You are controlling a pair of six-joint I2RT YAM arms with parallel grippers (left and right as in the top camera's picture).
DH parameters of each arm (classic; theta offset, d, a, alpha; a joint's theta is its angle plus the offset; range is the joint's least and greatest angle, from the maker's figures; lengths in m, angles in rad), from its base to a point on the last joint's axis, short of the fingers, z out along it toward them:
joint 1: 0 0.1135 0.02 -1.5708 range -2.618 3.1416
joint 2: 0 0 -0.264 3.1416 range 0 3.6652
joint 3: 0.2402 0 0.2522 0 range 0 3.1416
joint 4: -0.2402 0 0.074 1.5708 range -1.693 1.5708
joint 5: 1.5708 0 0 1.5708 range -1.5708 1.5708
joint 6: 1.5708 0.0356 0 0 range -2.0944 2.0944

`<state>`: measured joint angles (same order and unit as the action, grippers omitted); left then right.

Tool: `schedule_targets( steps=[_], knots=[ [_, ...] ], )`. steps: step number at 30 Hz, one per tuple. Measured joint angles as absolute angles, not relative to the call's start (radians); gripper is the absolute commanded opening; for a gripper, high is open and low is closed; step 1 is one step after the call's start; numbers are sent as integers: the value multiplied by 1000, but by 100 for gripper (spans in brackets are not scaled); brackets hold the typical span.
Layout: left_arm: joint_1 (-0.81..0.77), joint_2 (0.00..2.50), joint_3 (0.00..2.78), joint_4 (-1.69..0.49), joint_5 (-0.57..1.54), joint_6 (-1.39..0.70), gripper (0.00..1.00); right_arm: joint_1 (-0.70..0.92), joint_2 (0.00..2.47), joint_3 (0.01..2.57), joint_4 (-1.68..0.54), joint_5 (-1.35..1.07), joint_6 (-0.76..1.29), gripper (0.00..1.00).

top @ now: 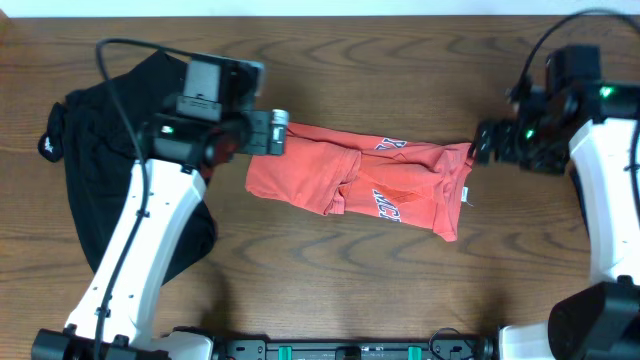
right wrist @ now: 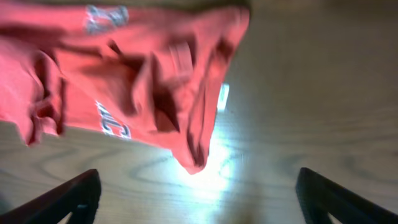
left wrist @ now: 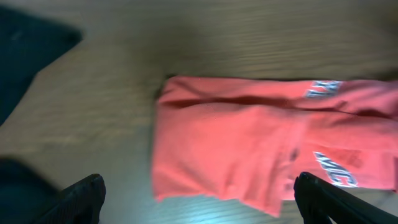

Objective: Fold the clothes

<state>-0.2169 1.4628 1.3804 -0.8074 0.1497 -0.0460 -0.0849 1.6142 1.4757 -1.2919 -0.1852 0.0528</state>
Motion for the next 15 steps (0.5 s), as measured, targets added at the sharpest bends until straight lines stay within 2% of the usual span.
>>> schedule_targets(
  steps=[8, 15],
  knots=[
    [-93, 1494, 1380, -823, 146, -53, 98, -70, 1662, 1182, -1047, -183, 117, 99],
    [-86, 1517, 1379, -823, 147, -53, 98, -66, 1662, 1151, -843, -186, 165, 99]
  ],
)
